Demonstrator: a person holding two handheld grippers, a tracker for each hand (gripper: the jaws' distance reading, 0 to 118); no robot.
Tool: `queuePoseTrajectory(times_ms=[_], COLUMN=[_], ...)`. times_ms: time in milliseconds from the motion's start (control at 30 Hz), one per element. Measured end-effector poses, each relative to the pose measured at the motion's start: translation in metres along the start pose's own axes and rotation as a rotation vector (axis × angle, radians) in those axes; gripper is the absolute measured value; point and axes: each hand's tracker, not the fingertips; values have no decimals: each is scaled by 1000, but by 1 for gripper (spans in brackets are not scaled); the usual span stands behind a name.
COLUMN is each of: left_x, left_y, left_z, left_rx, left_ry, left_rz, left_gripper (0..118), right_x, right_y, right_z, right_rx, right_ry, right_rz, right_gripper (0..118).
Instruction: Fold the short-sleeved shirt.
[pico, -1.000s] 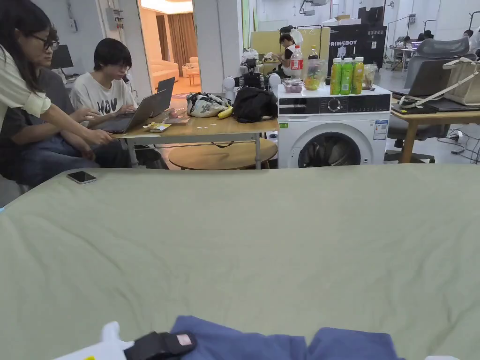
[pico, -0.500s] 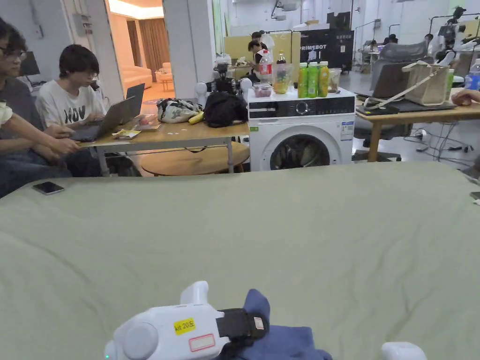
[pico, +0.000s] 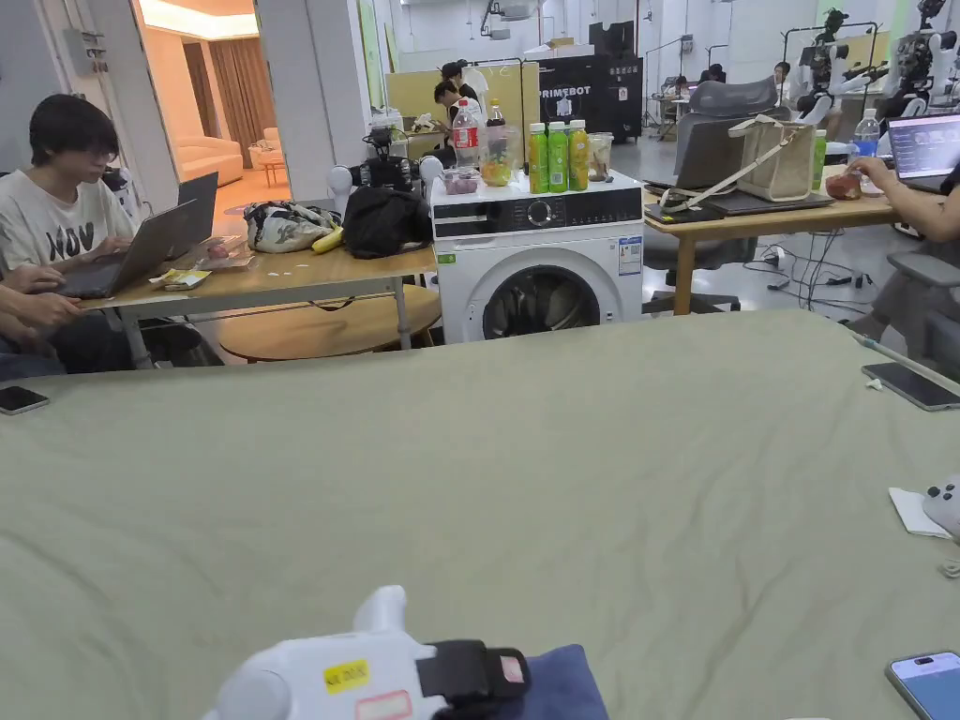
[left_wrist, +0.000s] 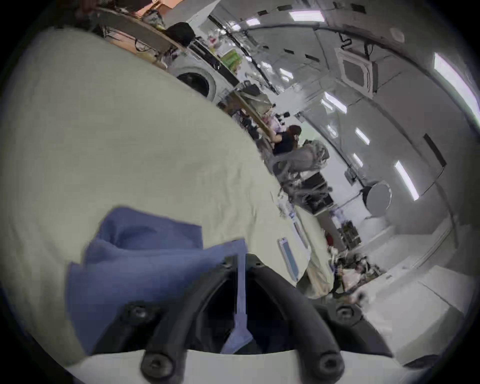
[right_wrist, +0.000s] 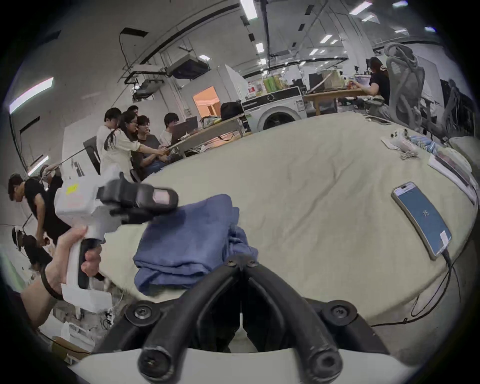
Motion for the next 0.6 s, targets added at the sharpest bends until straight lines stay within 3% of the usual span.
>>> queuePoseTrajectory(times_ms=[67,133,167,267,367,433,467,533,600], left_x=[2,4,5,8,8,9,7,2,-7], left_y=[-15,-32,-36,-22,-20,-19,-18,-15,-13], left_z=[-39,-71,-77,-62,-35,-9,3,31,61], left_rx=[-154,-256,-228,-191,-121,-68,-44,1,65], left_ry=[90,269,217,183,135,100,77,52,63], left_rz=[-67,-186,-224,-131,-149,-168,-166,-151,-138], left_gripper=[1,1,0,0,0,10,27,48,55], right_x=[-1,-4,-6,-11,-16,-26,-32,-42,-47], right_y=[1,0,-1,-5,-7,-2,2,14,27], right_z=[1,2,4,2,-11,-24,-30,-48,-74], right_rx=[3,-5,-11,-38,-81,-95,-105,-110,-144], right_ry=[-4,-1,-4,-21,9,31,47,75,96], right_rz=[0,3,14,55,43,71,96,138,141], right_gripper=[0,0,0,0,0,0,0,0,0])
